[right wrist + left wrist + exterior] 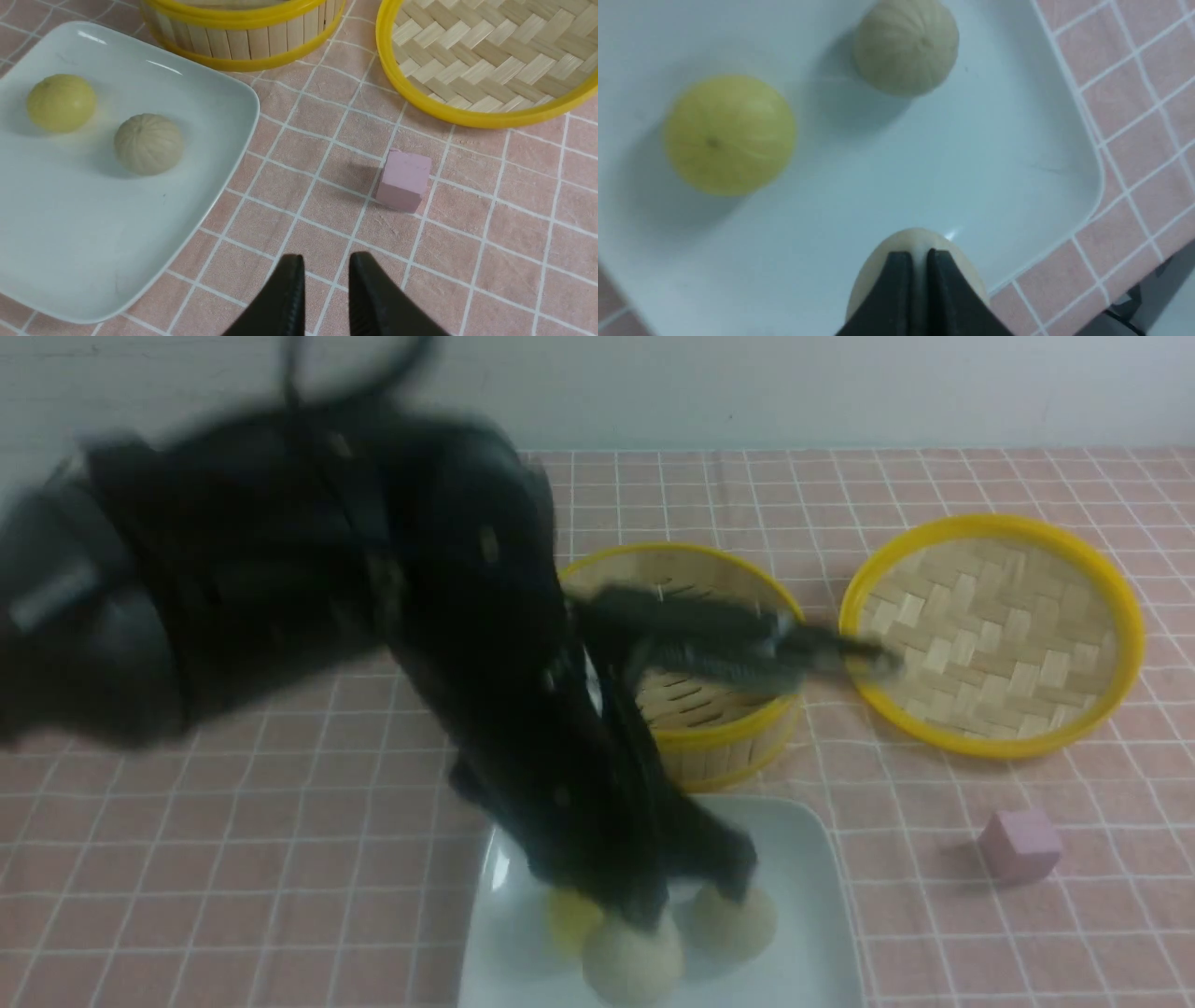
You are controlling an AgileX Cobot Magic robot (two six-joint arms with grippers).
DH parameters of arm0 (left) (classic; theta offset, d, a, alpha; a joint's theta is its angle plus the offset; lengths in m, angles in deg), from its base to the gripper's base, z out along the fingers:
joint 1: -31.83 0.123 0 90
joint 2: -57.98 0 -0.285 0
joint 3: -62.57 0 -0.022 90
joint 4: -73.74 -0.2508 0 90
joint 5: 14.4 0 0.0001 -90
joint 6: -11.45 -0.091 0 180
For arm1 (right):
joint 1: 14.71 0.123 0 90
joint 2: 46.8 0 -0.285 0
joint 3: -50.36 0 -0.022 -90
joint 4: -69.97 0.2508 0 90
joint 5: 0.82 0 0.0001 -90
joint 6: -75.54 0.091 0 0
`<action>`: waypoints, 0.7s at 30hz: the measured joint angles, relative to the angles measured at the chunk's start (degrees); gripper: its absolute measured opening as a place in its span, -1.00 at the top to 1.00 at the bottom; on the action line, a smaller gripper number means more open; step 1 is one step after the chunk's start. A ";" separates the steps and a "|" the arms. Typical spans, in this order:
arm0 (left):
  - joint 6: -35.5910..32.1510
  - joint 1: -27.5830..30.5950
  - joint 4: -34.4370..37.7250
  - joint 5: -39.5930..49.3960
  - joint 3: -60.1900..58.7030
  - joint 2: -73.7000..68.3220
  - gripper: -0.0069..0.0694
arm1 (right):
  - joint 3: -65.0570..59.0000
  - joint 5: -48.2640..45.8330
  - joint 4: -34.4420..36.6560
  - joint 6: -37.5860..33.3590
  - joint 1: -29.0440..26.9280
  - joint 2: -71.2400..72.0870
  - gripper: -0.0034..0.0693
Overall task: Put the steamed buns into the plate on the pink tablecloth.
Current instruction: 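Carry the bun from the bamboo steamer to the plate with the left gripper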
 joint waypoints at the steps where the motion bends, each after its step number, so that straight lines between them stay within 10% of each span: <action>1: 0.19 -0.34 -0.02 -0.93 0.00 0.00 0.74 | 0.00 0.00 0.00 0.00 0.00 0.00 0.54; 7: 4.19 -3.58 0.02 -18.55 -9.85 -2.39 0.74 | -0.06 0.05 0.50 0.00 0.00 0.00 0.52; 21: 16.65 6.79 -4.78 -23.38 -1.98 -3.23 0.71 | -0.06 0.00 3.41 0.00 0.00 0.00 0.48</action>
